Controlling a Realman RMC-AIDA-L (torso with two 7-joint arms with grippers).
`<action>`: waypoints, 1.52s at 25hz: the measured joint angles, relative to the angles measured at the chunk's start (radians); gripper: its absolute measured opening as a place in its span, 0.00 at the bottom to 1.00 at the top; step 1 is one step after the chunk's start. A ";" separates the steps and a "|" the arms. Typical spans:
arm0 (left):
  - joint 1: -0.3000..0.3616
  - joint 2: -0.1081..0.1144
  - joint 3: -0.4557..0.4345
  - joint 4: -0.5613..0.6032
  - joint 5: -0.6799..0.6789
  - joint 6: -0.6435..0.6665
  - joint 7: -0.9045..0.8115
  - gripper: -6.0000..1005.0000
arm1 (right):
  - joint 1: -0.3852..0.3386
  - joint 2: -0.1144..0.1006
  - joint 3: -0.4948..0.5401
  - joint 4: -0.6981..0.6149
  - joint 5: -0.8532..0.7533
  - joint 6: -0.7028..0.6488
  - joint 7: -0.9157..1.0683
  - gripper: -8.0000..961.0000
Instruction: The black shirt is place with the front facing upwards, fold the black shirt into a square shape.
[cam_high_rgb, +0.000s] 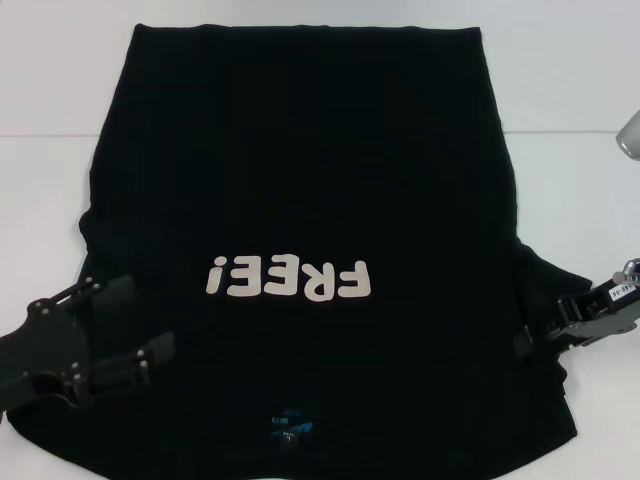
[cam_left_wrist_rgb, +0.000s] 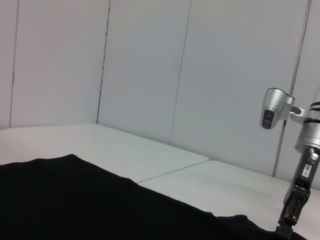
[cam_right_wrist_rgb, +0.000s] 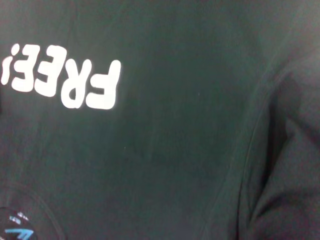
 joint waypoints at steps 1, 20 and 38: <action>0.000 0.000 0.000 0.000 0.000 0.000 0.000 0.91 | 0.001 0.000 -0.009 -0.001 0.000 0.000 0.002 0.76; 0.001 0.000 0.000 0.005 0.000 0.005 0.000 0.91 | 0.043 0.008 -0.042 -0.006 -0.059 -0.009 0.010 0.34; 0.003 -0.002 0.000 0.003 -0.012 0.008 -0.005 0.90 | 0.020 0.009 -0.022 -0.082 -0.054 -0.041 -0.003 0.05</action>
